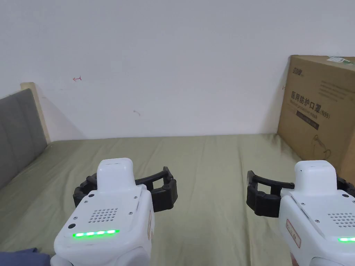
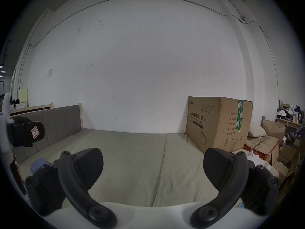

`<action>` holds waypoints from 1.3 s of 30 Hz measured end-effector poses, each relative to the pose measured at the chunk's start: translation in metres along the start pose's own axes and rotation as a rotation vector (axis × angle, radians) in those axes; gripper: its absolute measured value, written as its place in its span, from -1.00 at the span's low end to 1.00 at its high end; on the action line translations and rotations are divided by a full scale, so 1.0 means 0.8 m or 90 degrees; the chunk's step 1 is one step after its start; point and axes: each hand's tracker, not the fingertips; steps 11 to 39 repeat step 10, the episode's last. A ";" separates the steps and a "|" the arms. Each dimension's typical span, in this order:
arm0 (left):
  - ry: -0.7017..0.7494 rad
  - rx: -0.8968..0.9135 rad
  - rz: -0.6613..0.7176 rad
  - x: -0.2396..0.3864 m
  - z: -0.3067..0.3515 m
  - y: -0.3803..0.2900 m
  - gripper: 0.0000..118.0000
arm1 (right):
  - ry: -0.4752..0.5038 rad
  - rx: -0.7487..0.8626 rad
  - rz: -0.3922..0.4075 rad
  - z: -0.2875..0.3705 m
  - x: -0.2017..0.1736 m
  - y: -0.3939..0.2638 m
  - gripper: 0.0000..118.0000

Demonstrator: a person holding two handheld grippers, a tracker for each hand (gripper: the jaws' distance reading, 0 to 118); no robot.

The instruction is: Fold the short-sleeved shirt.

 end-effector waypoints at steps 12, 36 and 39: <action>-0.017 -0.024 0.086 -0.015 -0.006 -0.003 0.97 | 0.003 0.004 0.001 0.004 -0.004 0.001 1.00; -0.017 -0.024 0.086 -0.015 -0.006 -0.003 0.97 | 0.003 0.004 0.001 0.004 -0.004 0.001 1.00; -0.017 -0.024 0.086 -0.015 -0.006 -0.003 0.97 | 0.003 0.004 0.001 0.004 -0.004 0.001 1.00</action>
